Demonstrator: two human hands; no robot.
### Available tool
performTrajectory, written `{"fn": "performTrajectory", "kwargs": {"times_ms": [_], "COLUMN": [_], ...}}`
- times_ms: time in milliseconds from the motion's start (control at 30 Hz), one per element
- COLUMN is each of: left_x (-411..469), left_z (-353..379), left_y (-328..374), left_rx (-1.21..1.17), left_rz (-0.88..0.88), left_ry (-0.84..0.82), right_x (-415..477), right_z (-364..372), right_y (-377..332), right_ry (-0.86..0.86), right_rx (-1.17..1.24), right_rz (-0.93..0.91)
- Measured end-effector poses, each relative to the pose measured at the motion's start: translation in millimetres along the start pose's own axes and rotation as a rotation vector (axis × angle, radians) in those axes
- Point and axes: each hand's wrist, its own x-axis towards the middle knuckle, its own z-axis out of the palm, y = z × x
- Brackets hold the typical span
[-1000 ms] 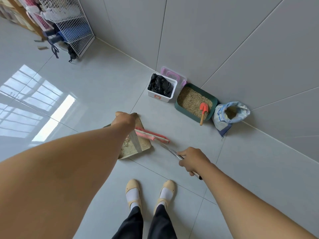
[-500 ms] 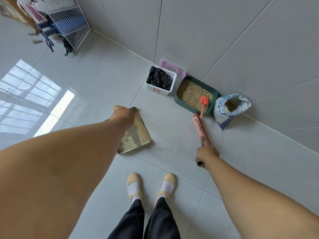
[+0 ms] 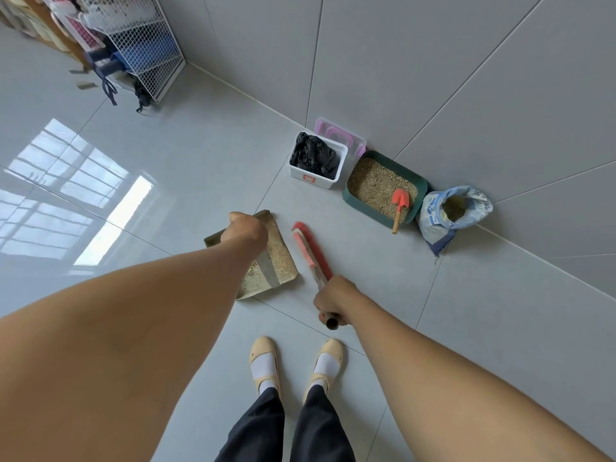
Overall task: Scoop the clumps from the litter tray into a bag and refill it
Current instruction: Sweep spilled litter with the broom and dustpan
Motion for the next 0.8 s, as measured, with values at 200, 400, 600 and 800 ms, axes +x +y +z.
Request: {"fn": "performTrajectory", "kwargs": {"times_ms": [200, 400, 600, 800], "left_x": [-14, -29, -29, -36], "left_z": [1, -10, -25, -35], "left_y": [-9, -35, -67, -82], "left_rx": [-0.087, 0.056, -0.134, -0.343], "left_rz": [-0.063, -0.027, 0.144, 0.036], "left_ry": [0.015, -0.222, -0.277, -0.234], "right_x": [-24, -31, -13, -2], "right_z": [-37, -63, -65, -70], "right_y": [-1, -3, -19, -41], "right_ry": [-0.053, 0.010, 0.140, 0.217], "right_rx": [-0.236, -0.246, -0.303, -0.384], "right_rz": [-0.035, -0.042, -0.070, -0.158]}}
